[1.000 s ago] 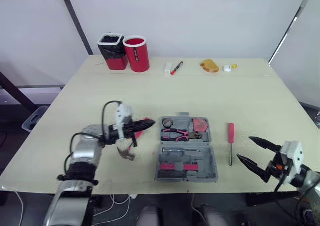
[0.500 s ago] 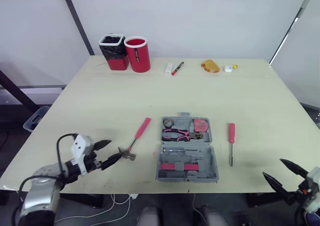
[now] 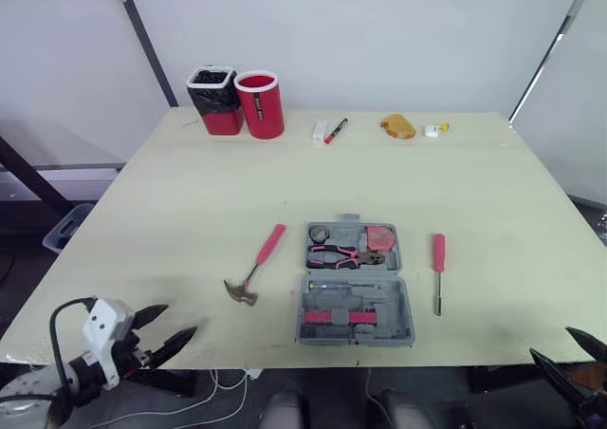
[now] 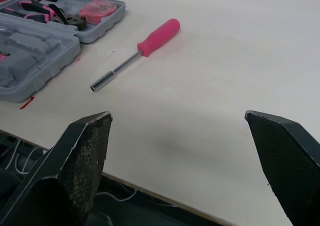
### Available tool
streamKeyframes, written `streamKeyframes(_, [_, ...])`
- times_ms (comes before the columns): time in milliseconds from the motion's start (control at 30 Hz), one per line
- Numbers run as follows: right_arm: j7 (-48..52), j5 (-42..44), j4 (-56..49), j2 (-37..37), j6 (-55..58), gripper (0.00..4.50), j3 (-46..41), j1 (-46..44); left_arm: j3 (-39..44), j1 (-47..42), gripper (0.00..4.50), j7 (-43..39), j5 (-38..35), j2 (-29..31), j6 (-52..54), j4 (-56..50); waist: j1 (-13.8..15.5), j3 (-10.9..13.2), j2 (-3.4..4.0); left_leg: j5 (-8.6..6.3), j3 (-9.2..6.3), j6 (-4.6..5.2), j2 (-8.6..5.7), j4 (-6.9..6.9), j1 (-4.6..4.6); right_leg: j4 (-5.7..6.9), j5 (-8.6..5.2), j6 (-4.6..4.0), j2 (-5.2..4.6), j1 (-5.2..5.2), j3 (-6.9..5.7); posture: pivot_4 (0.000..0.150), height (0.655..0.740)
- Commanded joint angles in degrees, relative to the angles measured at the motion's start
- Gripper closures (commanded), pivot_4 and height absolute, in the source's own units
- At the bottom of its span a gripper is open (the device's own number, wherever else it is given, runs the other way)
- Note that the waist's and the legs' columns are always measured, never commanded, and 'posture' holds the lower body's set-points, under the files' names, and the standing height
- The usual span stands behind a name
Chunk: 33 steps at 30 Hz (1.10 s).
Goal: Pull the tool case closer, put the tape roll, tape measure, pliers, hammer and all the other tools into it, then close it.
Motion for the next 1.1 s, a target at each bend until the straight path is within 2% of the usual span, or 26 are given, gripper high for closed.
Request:
streamKeyframes(33, [0.46, 1.63, -2.11, -0.49, 0.16, 0.00, -1.15, -0.02, 2.30, 0.99, 0.10, -0.09, -1.73, 0.84, -0.19, -2.30, 0.00, -0.05, 0.03, 0.00, -0.01, 0.00, 0.00, 0.00, 0.00, 0.00, -0.01, 0.01, 0.00, 0.00, 0.00, 0.150, 0.7400])
streamKeyframes(200, [1.35, 2.43, -6.14, -1.55, 3.11, 0.00, 0.46, -0.45, 1.60, 1.19, 0.10, 1.31, -2.52, 0.52, 1.92, -6.94, 0.04, -0.06, 0.06, 0.00, 0.00, 0.00, 0.03, -0.01, -0.02, -0.01, -0.01, 0.02, -0.03, -0.02, 0.00, 0.150, 0.7400])
streamKeyframes(333, [0.20, 2.71, -10.53, -2.74, 6.02, 0.00, 2.03, -2.27, -0.15, -0.13, 0.10, 5.80, -2.77, -1.95, 4.95, -12.93, 0.05, -0.08, 0.12, 0.00, 0.03, 0.00, 0.00, 0.00, -0.03, -0.01, 0.00, 0.01, -0.05, -0.01, 0.01, 0.150, 0.7400])
streamKeyframes(433, [-1.11, 1.32, -13.14, -3.69, 7.19, 0.00, 3.17, -4.46, -2.96, -1.08, 0.10, 10.33, 0.60, -3.25, 6.59, -16.07, 0.03, -0.09, 0.12, 0.00, 0.03, 0.00, -0.06, 0.00, -0.03, -0.01, 0.01, 0.00, -0.04, -0.01, 0.02, 0.150, 0.7400])
streamKeyframes(600, [-0.30, 3.88, -18.93, -6.69, 12.61, 0.00, 6.57, -7.97, -8.03, -4.56, 0.10, 19.01, 4.20, -6.02, 12.03, -20.61, 0.06, -0.09, 0.13, 0.01, -0.03, 0.01, -0.08, 0.00, -0.05, -0.01, 0.10, -0.15, 0.09, 0.00, 0.01, 0.150, 0.7400])
streamKeyframes(900, [3.09, 3.88, -23.01, -10.81, 15.91, 0.00, 12.71, -15.75, -15.33, -10.86, 0.10, 31.30, 9.46, -10.74, 22.29, -23.39, 0.01, -0.08, 0.10, 0.01, -0.08, 0.02, -0.10, 0.01, -0.06, -0.01, 0.13, -0.13, 0.15, 0.03, 0.01, 0.150, 0.7400])
streamKeyframes(1100, [3.12, 3.60, -24.47, -11.90, 17.28, 0.00, 16.36, -20.63, -19.33, -14.95, 0.10, 36.37, 12.14, -13.25, 27.91, -22.88, 0.03, -0.08, 0.09, 0.01, -0.11, 0.02, -0.10, 0.02, -0.06, 0.00, 0.18, -0.06, 0.17, 0.04, 0.00, 0.150, 0.7400])
